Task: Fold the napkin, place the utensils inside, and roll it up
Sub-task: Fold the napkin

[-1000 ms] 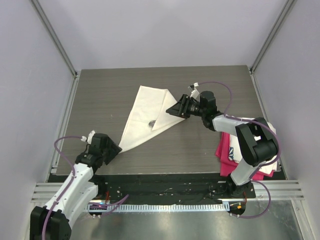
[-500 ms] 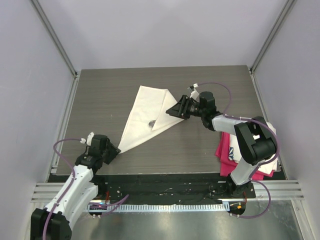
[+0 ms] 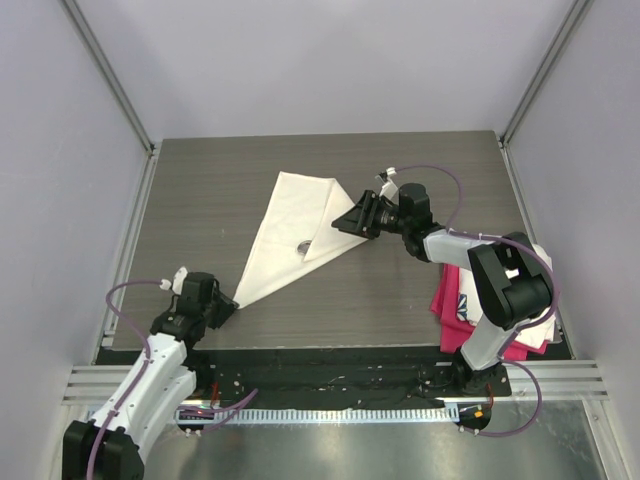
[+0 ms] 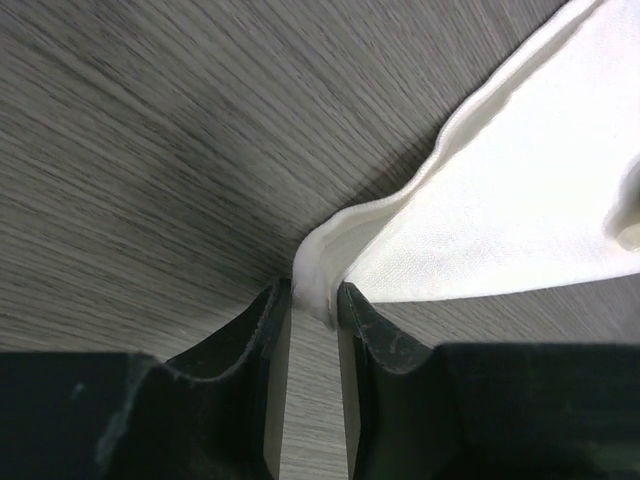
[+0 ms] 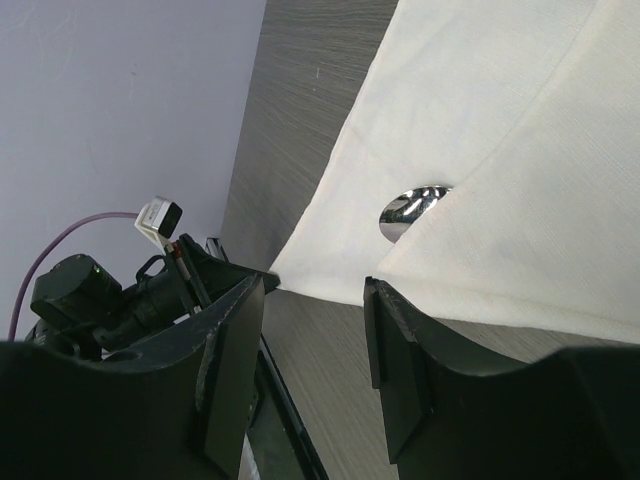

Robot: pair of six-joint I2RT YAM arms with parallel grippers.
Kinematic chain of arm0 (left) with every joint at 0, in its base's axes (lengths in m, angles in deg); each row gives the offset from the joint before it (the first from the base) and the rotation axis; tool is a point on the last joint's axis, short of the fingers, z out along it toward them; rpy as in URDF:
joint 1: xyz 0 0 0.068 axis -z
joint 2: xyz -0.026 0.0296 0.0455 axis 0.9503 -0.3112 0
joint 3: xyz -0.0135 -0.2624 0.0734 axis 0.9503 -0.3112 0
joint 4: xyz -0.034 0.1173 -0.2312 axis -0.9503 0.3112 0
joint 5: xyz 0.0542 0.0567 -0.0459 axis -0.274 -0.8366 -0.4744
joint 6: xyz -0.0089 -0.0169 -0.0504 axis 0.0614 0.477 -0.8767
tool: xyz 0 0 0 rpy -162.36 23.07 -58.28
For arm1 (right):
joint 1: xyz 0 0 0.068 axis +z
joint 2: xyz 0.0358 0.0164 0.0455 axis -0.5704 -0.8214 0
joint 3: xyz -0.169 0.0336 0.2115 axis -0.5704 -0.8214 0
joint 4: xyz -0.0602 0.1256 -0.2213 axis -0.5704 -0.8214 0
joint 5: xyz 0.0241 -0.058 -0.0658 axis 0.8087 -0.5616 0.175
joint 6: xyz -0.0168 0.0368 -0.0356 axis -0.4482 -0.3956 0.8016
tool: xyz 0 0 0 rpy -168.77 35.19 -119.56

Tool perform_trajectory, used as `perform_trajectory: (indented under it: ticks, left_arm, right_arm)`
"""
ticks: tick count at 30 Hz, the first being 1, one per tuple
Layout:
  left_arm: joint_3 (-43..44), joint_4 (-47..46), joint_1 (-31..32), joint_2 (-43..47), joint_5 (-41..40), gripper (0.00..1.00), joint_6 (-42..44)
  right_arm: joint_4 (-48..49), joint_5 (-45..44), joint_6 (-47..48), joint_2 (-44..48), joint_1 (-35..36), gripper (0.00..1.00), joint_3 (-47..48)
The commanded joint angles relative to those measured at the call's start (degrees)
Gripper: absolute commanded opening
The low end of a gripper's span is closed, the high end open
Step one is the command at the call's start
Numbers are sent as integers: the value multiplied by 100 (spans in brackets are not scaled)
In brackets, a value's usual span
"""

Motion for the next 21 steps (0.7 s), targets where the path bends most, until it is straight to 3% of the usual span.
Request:
perform_trajectory:
  ticks: [1,5,8,9,14,21]
  left_arm:
    - [-143,-36,-38,3,-114,27,-29]
    - [-143,-107,-39,-15,-53,31,40]
    - [50,42,-39,72,-122,55,216]
    - [138,121,-39,108,-167,70,260]
    - [858,833,-39,450,-544,100,567]
    - [2367,1493,-345,23,-1063,100,1321]
  right_arm:
    - [239,69,31,-2,-12,53,59]
    - [161,86,100,7,-12,53,86]
    - [-233,43,434,85,67,52,209]
    - [-383,-1,548,155,154,52,261]
    - [-1289,-422,1313,331,506,52,621]
    - [-1791,-1038,2060,534,1393,53,929]
